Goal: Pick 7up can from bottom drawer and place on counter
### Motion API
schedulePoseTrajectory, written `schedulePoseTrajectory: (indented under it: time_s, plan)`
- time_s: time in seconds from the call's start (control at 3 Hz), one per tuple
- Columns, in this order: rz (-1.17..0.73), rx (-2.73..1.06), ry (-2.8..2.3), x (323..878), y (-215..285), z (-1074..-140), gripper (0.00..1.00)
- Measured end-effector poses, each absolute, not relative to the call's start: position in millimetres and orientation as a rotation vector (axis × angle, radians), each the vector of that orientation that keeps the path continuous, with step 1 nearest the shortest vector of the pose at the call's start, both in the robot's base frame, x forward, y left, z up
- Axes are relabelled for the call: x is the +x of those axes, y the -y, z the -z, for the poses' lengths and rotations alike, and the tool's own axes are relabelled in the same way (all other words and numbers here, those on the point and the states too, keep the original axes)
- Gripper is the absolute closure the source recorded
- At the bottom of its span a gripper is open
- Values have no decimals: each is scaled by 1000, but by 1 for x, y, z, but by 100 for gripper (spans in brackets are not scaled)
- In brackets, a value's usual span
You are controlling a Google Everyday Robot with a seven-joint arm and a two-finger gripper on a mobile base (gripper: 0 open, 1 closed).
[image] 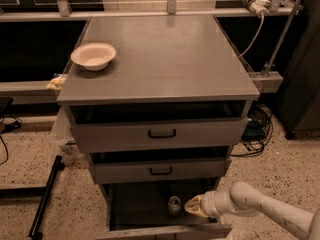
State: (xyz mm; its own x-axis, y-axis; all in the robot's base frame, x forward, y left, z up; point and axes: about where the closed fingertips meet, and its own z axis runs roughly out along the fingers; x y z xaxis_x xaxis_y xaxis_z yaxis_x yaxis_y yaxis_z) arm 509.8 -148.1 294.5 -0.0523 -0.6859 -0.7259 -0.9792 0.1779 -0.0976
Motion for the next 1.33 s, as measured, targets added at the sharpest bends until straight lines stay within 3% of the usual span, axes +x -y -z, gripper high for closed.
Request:
schedulePoseTrajectory:
  time_s: [1.33]
  plan:
    - [-564, -1635, -1737, 561, 137, -232, 57]
